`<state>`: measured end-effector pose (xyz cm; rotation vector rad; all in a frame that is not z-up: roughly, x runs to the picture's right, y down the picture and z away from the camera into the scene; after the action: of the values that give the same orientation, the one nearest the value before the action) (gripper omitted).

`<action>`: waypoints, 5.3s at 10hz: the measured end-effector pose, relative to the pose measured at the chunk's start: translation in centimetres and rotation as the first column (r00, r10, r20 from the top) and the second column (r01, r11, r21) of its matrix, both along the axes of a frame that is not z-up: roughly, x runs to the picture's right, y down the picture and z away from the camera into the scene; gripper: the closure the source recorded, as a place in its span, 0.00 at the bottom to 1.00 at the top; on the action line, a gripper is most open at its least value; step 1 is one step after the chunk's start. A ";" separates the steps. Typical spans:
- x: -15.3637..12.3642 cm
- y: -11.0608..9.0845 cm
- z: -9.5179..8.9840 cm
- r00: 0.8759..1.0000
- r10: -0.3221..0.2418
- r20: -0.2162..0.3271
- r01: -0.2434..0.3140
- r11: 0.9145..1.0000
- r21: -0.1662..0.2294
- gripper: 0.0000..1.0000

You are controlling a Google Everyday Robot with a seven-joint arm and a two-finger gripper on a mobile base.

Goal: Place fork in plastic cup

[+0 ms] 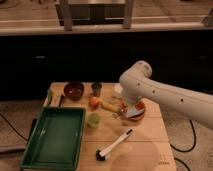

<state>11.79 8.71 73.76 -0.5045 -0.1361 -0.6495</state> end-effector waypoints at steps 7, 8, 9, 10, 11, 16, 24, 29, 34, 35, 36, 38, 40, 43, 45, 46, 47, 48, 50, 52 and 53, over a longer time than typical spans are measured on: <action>-4.6 0.4 -0.6 0.986 -0.160 0.045 0.162 0.986 -0.028 1.00; -5.2 0.5 -0.7 0.982 -0.181 0.050 0.183 0.982 -0.037 1.00; -5.9 0.5 -0.7 0.978 -0.199 0.059 0.202 0.979 -0.042 1.00; -6.8 0.5 -0.8 0.972 -0.227 0.066 0.230 0.972 -0.051 1.00; -7.2 0.6 -0.8 0.968 -0.243 0.068 0.247 0.967 -0.057 1.00; -9.4 0.8 -0.5 0.940 -0.334 0.070 0.339 0.937 -0.085 1.00; -11.4 2.3 0.4 0.912 -0.403 0.084 0.410 0.903 -0.126 1.00; -13.8 3.2 0.7 0.881 -0.463 0.099 0.473 0.870 -0.141 1.00; -15.4 3.5 1.0 0.858 -0.500 0.120 0.514 0.843 -0.160 1.00; -15.6 3.4 1.0 0.855 -0.504 0.127 0.519 0.839 -0.165 1.00; -15.9 3.4 1.1 0.852 -0.506 0.135 0.523 0.835 -0.170 1.00; -16.2 3.3 1.2 0.846 -0.511 0.152 0.532 0.827 -0.183 1.00; -16.5 3.1 1.3 0.841 -0.515 0.169 0.540 0.819 -0.195 1.00; -16.3 3.0 1.5 0.840 -0.510 0.184 0.541 0.813 -0.217 1.00; -16.3 3.0 1.7 0.840 -0.506 0.194 0.541 0.810 -0.228 1.00; -16.3 2.9 1.8 0.840 -0.504 0.200 0.540 0.809 -0.232 1.00; -16.3 2.9 1.9 0.842 -0.498 0.208 0.538 0.809 -0.237 1.00; -16.3 2.9 2.1 0.843 -0.493 0.214 0.534 0.810 -0.241 1.00; -16.6 3.0 2.4 0.845 -0.483 0.231 0.531 0.809 -0.250 1.00; -16.9 3.2 2.8 0.844 -0.477 0.244 0.531 0.806 -0.259 1.00; -17.1 3.4 2.9 0.843 -0.475 0.252 0.532 0.805 -0.264 1.00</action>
<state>-5.30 12.08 76.69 -0.8169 -0.2830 -1.2132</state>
